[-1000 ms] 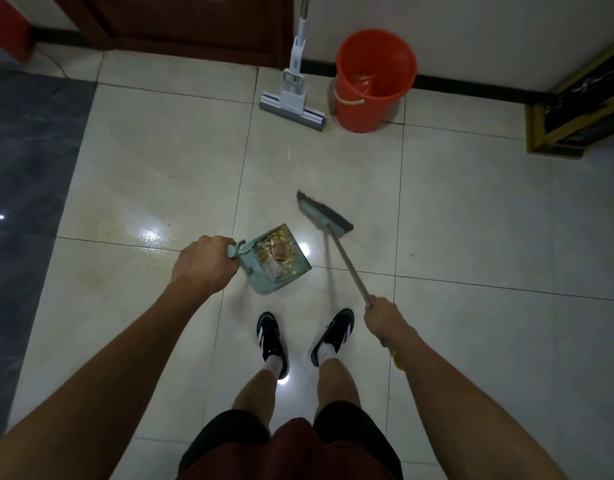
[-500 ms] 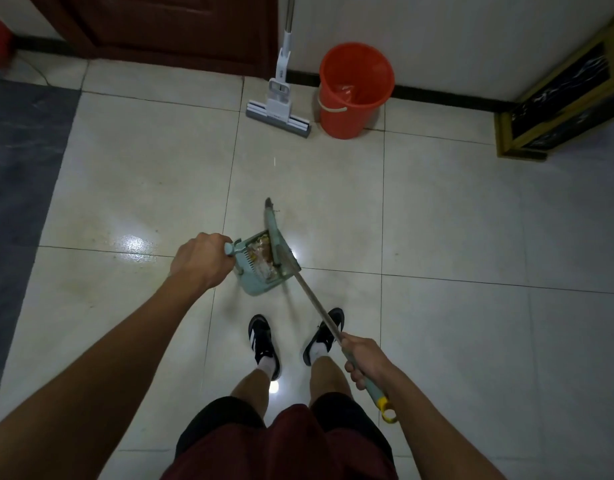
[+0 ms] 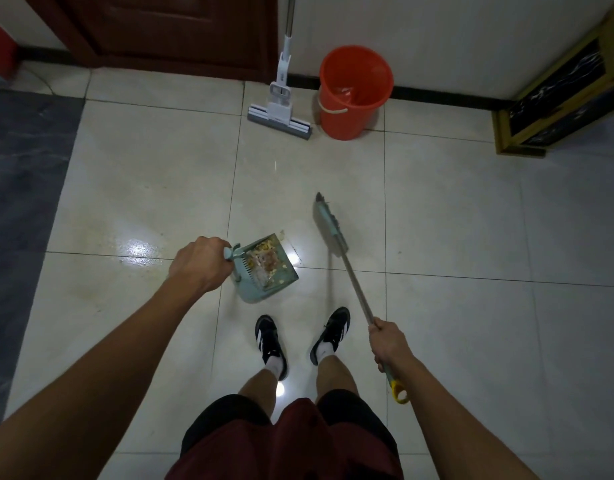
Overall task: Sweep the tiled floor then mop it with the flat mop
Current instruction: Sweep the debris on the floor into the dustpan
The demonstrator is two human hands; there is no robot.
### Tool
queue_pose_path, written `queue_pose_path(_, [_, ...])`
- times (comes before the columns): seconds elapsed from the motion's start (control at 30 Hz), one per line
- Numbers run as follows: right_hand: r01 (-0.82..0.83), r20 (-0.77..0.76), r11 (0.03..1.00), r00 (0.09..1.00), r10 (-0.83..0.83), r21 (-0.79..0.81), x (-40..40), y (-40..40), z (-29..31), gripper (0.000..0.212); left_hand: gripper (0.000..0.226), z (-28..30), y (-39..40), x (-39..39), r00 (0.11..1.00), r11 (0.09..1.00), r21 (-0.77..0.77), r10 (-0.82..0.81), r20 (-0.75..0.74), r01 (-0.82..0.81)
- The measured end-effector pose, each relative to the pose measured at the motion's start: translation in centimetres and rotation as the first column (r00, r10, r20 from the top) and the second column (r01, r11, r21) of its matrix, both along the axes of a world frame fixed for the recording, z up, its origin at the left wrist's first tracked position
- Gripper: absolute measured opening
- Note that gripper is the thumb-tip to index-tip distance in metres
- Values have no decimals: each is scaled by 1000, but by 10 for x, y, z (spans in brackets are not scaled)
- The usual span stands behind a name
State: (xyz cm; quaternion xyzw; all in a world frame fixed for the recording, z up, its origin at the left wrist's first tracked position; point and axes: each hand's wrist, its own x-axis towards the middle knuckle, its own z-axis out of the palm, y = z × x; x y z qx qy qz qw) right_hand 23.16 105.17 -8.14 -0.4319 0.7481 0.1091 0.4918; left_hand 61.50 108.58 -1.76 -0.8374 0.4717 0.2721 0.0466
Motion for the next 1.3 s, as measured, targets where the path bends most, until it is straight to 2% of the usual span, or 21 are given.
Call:
queue_pose_path(0.13, [-24, -33, 999, 999, 25, 43, 13, -1, -13, 35, 8, -3, 6, 4, 1000, 1000, 7, 24, 5, -24])
queue_pose_path(0.4, [-104, 65, 977, 993, 94, 186, 62, 17, -12, 35, 13, -7, 15, 6, 999, 999, 3, 33, 10, -33])
queue_pose_path(0.5, [-51, 112, 965, 993, 23, 257, 81, 18, -5, 31, 13, -6, 16, 7, 1000, 1000, 5, 27, 15, -27])
queue_pose_path(0.63, [106, 109, 930, 982, -153, 353, 92, 17, 7, 26, 11, -5, 20, 11, 999, 999, -2, 38, 6, -38])
queue_pose_path(0.7, [92, 131, 937, 981, -144, 338, 88, 17, 12, 24, 12, -4, 25, 14, 998, 998, -3, 60, 6, -60])
queue_pose_path(0.83, [-1, 144, 980, 989, -29, 199, 75, 18, 16, 30, 13, -2, 40, 25, 995, 995, 11, 95, -1, -95])
queue_pose_path(0.93, [-200, 86, 979, 976, 198, 25, 75, 3, 13, 38, 14, -1, 51, 37, 989, 989, 23, 148, 10, -149])
queue_pose_path(1.0, [-354, 31, 933, 934, 357, -59, 83, -16, 7, 42, 14, -1, 58, 41, 985, 985, 22, 173, 23, -174])
queue_pose_path(1.1, [-518, -25, 850, 855, 518, -98, 106, -42, -8, 41, 13, -4, 67, 42, 983, 983, 29, 181, 34, -182])
queue_pose_path(1.2, [-631, -81, 769, 776, 626, -97, 129, -55, -25, 39, 17, -12, 75, 41, 980, 980, 20, 194, 53, -196])
queue_pose_path(1.3, [-702, -102, 711, 710, 697, -31, 139, -55, -36, 40, 19, -18, 80, 45, 977, 980, 0, 198, 74, -199])
